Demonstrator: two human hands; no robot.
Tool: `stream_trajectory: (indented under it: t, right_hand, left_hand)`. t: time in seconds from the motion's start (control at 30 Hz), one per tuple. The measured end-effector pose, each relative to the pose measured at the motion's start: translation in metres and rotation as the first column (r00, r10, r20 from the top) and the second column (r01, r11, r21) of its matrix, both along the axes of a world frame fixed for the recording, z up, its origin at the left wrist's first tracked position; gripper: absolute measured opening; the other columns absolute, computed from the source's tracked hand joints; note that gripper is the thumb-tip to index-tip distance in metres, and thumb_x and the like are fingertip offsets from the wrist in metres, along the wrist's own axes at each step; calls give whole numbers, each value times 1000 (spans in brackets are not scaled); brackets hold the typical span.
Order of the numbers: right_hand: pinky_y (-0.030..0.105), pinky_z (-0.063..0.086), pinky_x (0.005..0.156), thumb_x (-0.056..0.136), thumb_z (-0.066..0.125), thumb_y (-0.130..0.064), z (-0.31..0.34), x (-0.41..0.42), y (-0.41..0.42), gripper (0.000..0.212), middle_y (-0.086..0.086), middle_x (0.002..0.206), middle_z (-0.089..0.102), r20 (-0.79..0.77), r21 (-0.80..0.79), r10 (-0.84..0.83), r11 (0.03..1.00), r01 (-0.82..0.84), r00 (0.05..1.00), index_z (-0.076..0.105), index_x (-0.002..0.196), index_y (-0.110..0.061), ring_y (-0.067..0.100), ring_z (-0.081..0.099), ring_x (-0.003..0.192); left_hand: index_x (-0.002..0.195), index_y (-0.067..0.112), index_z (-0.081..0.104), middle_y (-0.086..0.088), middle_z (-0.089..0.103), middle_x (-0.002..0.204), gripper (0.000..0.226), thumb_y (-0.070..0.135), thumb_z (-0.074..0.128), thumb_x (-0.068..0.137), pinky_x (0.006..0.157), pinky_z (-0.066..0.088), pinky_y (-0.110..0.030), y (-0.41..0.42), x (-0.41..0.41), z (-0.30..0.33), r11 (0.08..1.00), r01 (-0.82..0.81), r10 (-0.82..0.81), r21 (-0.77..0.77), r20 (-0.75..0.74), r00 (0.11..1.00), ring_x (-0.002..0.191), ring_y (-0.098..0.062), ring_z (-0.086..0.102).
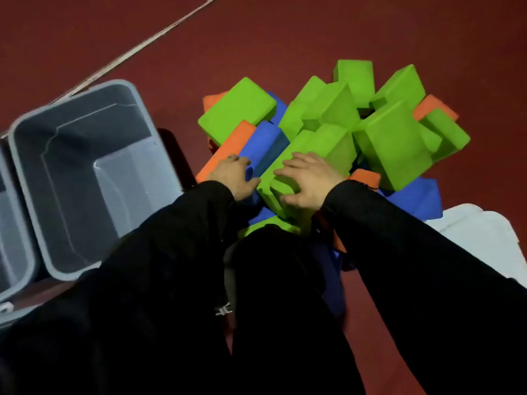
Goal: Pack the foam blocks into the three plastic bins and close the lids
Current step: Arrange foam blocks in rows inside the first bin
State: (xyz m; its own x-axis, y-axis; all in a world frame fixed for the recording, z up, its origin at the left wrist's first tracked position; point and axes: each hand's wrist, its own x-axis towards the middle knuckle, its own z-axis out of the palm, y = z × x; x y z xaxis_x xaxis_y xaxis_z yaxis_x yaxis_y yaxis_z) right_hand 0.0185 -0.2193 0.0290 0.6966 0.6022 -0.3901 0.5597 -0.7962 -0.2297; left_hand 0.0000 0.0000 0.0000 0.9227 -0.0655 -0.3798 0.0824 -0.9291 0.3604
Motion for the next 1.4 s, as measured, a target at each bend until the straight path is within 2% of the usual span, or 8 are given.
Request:
stream_trajectory:
  t: [0.1,0.23,0.43,0.67,0.83,1.07,1.27,1.4]
  right_hand:
    - [52,5,124,78,70,-61,-8,-13,-12,90,1,167,23,23,-144,109,984,-105,994,30,156,-38,28,10,156]
    - [53,10,125,81,73,-29,-9,-12,-33,99,3,170,9,60,-262,97,962,-78,994,14,161,-37,28,9,156]
    - [59,22,119,89,58,-20,-33,-21,-42,75,10,151,44,272,-202,131,976,-77,953,30,158,-34,35,38,140]
    - [63,4,123,95,51,-24,-48,-25,-40,67,9,168,14,198,-283,198,949,-137,960,26,156,-28,38,13,153]
    - [65,8,122,85,23,-25,-45,-23,-40,68,8,160,31,179,-283,201,948,-146,963,29,153,-26,36,26,148]
    - [61,19,121,82,73,-25,-20,-21,-50,80,11,155,35,199,-268,229,948,-172,953,33,151,-31,37,32,142]
    - [60,21,120,81,69,-20,2,-33,-63,82,6,157,37,240,-253,178,961,-115,954,30,153,-19,34,33,145]
    - [55,29,117,76,77,-34,29,-39,-69,95,11,147,44,297,-229,118,972,-49,947,25,156,-30,36,42,135]
  left_hand:
    - [136,17,54,-15,55,132,58,49,64,88,103,45,-44,-18,-5,-6,995,103,-103,6,-8,995,123,-36,54]
    - [137,13,48,-19,51,132,64,42,71,85,99,47,-46,-38,0,-16,992,127,-119,27,-190,974,120,-40,56]
    - [131,6,47,-23,47,129,63,29,76,80,97,45,-47,-45,-13,-47,996,91,-87,5,-218,972,115,-44,56]
    - [136,9,40,-22,46,132,86,39,87,71,99,46,-50,-50,-11,-53,999,-24,16,-36,-210,978,117,-42,55]
    - [133,8,39,-21,48,132,83,40,85,71,95,47,-49,-57,-7,-52,998,-66,62,-24,-125,990,116,-42,55]
    - [125,8,52,-15,47,128,79,52,80,66,97,48,-45,-63,-6,-31,996,-65,60,-64,-74,995,117,-37,54]
    - [135,8,43,-9,62,116,73,32,79,76,83,43,-29,-72,-7,-5,945,-152,139,-288,-65,988,107,-25,60]
    - [137,13,47,-9,62,126,83,51,67,66,95,50,-37,-73,-8,44,924,-134,190,-359,123,974,115,-25,61]
